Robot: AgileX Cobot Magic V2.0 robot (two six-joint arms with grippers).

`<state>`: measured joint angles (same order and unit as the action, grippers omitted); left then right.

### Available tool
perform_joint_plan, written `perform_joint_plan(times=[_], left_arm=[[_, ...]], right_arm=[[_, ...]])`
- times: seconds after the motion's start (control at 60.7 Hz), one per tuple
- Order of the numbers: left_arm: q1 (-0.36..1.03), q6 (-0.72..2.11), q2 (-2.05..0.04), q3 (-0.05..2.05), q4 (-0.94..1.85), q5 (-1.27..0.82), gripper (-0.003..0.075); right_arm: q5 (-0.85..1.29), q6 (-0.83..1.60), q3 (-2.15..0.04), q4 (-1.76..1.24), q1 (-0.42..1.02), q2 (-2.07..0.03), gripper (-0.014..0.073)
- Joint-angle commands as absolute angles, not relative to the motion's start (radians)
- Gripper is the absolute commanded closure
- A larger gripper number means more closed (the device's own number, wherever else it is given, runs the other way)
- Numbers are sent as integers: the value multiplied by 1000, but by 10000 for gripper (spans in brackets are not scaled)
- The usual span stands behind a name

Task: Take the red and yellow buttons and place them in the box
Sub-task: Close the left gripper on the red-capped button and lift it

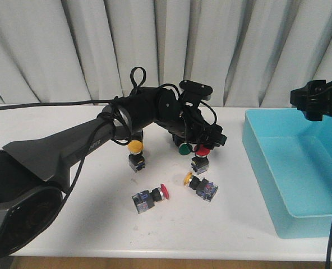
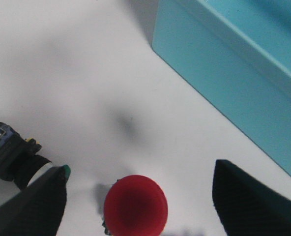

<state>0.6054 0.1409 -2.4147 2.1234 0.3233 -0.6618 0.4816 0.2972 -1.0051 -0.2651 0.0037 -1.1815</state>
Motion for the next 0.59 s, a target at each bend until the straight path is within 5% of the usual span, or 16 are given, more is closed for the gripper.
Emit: perform_joint_plan(times=[0.0,0.428,0.577], left_arm=[[610,134,-2360,2156,346,-615,134],[610,134,-2410,2156,345,-619,138],[610,134,-2415,2156,345,-613,196]], right_arm=[[423,299,-1036,-274,4,-1165,31],[433,299,-1036,-274,4,-1165,31],[434,299,-1036,-274,4,-1165,31]])
